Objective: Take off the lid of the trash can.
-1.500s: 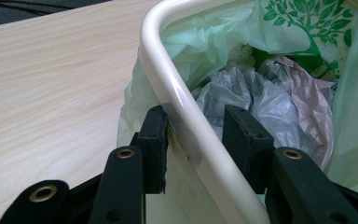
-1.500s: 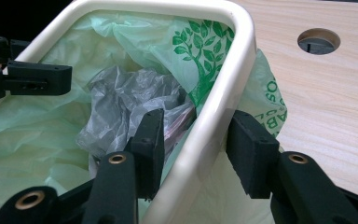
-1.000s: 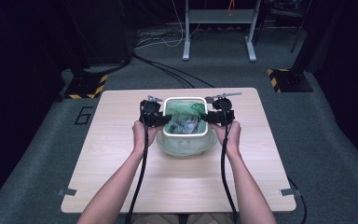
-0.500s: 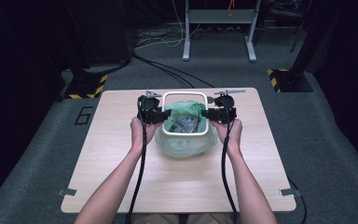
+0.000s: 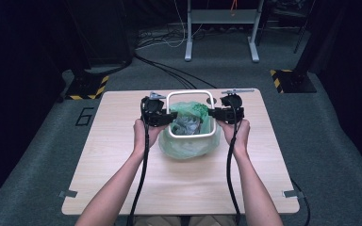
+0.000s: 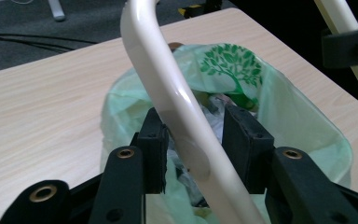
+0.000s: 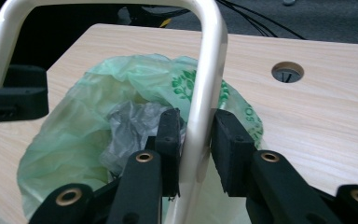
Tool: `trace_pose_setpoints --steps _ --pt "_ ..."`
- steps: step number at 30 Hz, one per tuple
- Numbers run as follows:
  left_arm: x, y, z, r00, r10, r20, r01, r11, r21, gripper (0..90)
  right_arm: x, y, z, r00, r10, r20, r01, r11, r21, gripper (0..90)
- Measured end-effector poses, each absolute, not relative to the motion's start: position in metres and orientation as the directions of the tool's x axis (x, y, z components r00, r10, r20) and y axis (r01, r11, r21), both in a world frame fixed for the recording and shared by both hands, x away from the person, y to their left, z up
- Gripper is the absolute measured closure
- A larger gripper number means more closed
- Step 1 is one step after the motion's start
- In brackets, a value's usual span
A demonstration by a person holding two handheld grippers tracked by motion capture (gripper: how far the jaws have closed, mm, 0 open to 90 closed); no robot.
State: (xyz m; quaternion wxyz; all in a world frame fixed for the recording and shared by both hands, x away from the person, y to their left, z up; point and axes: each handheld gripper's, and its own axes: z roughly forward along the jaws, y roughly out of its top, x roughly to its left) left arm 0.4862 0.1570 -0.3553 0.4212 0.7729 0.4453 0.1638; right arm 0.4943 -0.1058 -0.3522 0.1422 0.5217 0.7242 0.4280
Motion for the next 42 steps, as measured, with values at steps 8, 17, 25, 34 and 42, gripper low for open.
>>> trace_pose_setpoints --steps 8,17,25,34,42 --pt "0.474 0.146 -0.362 0.619 0.776 -0.117 0.537 -0.31 0.785 50.3 0.492 -0.122 -0.353 -0.378 0.894 0.239 0.628 0.058 0.776 76.9" --pt "0.457 0.155 -0.365 0.649 0.752 -0.113 0.51 -0.319 0.799 14.3 0.489 -0.135 -0.355 -0.359 0.902 0.238 0.628 0.045 0.777 77.0" --pt "0.434 0.177 -0.375 0.64 0.766 -0.061 0.478 -0.335 0.812 4.9 0.488 -0.143 -0.355 -0.357 0.903 0.239 0.628 0.043 0.777 77.1" --pt "0.416 0.216 -0.421 0.583 0.812 0.004 0.513 -0.372 0.774 1.1 0.484 -0.152 -0.352 -0.367 0.899 0.24 0.624 0.047 0.78 77.0" --pt "0.41 0.239 -0.485 0.576 0.818 0.013 0.595 -0.43 0.679 0.1 0.478 -0.16 -0.349 -0.374 0.894 0.247 0.615 0.039 0.788 77.0"
